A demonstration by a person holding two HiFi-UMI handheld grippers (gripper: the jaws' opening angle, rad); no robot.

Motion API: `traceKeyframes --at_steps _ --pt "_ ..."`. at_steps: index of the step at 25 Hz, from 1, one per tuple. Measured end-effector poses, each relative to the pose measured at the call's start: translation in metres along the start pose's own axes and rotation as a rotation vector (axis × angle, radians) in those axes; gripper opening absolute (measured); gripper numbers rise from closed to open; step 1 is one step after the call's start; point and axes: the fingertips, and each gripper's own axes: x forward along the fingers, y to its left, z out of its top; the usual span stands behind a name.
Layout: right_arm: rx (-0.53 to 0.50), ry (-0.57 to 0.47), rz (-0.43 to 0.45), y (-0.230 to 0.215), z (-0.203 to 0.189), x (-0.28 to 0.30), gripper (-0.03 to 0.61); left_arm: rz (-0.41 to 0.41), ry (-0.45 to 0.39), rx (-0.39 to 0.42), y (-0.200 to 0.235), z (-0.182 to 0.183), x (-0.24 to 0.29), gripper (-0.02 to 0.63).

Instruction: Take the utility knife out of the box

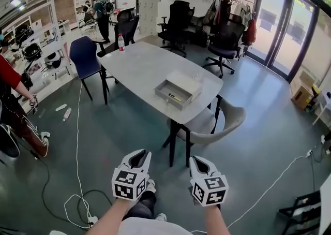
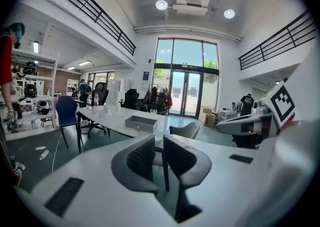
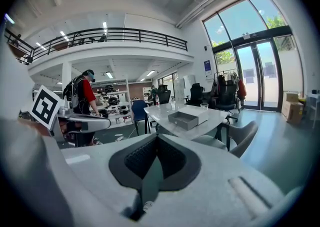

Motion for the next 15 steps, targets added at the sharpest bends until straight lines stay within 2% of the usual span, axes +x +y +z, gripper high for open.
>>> traceKeyframes --at_steps 15 --pt "0.006 0.021 -0.020 -0.044 0.029 0.075 0.005 -0.052 0.040 -0.013 0.032 0.021 0.089 0.112"
